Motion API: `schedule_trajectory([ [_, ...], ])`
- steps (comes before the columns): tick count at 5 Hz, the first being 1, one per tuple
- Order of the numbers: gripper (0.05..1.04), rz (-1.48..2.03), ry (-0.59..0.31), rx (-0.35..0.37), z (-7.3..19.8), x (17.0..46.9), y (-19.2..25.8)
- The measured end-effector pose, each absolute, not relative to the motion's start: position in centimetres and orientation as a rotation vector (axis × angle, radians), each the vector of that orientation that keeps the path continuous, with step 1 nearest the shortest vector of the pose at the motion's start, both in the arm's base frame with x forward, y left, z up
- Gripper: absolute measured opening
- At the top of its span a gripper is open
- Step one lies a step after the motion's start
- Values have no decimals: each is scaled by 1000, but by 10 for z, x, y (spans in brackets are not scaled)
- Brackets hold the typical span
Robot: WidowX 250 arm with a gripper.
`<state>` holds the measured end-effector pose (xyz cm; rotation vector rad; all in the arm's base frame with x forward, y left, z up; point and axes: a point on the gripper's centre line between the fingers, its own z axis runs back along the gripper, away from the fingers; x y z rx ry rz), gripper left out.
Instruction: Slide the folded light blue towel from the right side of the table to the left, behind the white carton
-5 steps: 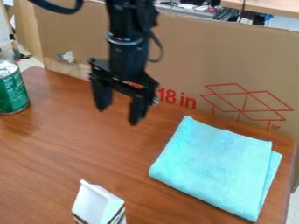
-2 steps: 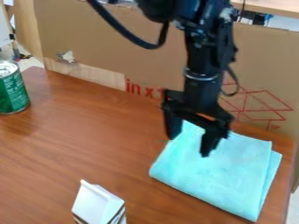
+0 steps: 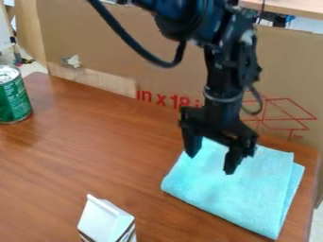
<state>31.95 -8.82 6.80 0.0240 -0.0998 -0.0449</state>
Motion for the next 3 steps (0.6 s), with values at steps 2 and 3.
schedule_trajectory([
  [2,999,-59,-76,-7,35,318,-97],
  [3,999,-71,-60,-19,30,318,-94],
])
